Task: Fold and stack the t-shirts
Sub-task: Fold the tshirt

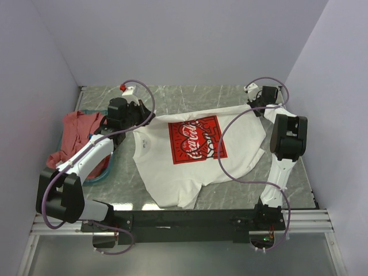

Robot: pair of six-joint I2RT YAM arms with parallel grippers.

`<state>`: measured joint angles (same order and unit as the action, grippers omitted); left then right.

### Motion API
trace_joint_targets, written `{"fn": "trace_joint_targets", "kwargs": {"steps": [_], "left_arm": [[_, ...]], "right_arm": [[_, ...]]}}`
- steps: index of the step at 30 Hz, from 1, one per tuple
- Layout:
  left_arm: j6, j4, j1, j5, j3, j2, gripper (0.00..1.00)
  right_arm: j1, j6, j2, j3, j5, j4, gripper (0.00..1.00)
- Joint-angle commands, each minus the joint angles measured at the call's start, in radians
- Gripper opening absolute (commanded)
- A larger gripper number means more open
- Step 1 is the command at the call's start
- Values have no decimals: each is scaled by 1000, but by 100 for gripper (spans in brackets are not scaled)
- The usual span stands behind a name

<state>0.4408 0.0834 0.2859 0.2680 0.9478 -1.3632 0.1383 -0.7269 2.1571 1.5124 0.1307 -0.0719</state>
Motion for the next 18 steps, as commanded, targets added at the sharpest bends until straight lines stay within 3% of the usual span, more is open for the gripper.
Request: {"fn": "trace_joint_targets", "kwargs": {"steps": [1, 18], "left_arm": [[-24, -2, 6, 31, -1, 32, 0], [-28, -24, 13, 37, -3, 18, 0]], "right_arm": [[11, -16, -39, -12, -14, 9, 17], [9, -20, -32, -11, -20, 4, 18]]}}
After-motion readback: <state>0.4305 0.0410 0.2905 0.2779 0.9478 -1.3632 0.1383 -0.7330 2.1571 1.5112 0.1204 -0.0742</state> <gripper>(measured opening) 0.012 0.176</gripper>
